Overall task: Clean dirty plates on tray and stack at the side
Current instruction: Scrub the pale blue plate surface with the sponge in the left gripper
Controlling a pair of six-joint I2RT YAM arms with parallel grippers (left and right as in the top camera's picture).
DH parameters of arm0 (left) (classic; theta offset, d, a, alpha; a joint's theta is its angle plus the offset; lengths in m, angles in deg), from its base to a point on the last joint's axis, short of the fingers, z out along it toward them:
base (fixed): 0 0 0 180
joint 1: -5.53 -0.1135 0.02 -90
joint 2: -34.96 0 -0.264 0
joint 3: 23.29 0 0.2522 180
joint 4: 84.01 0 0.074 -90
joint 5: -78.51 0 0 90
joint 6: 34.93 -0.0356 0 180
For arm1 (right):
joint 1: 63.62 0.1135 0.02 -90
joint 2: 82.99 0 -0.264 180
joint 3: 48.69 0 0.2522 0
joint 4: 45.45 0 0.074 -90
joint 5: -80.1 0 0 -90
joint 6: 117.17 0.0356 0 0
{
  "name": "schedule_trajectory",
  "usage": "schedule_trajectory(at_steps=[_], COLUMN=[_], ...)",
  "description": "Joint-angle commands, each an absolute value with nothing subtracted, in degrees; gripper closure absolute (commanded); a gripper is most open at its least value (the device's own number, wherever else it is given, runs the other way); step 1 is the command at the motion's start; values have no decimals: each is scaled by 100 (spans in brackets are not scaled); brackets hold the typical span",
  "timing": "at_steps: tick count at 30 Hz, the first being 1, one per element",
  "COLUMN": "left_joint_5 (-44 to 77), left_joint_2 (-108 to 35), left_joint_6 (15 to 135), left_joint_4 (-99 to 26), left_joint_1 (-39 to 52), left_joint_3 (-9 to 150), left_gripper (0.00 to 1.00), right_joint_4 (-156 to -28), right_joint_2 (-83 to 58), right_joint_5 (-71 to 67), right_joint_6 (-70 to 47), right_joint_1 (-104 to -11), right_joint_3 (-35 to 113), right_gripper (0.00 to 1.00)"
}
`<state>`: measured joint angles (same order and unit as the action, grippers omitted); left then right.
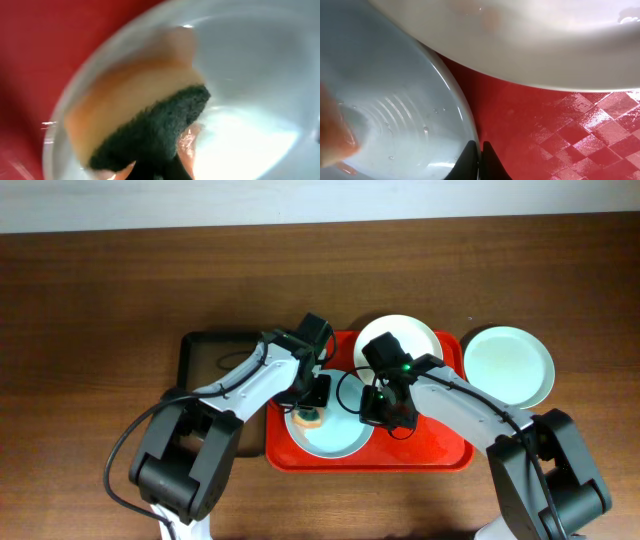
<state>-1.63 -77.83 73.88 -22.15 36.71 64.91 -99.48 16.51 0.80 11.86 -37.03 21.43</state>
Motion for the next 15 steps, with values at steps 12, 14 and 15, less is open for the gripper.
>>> schedule_trajectory(at_steps=[12, 14, 15], left_joint_5=[108, 54, -47], left_joint_2=[-6509, -6509, -6509], left_joint_6=[7152, 7152, 7154], left_joint_4=[-1942, -1944, -1942], left_joint_1=[3339, 3337, 3337], left_joint_3=[6515, 6469, 6460], left_gripper=[100, 100, 100], right_joint_4=[-9933, -9933, -9933], right_joint_2=[1671, 1671, 1671], right_joint_5=[294, 294, 294], right_joint_6=[1229, 1229, 1229], right_joint_1=[-3694, -3694, -3694], right_joint_3=[2185, 2185, 2185], right_gripper=[95, 95, 95])
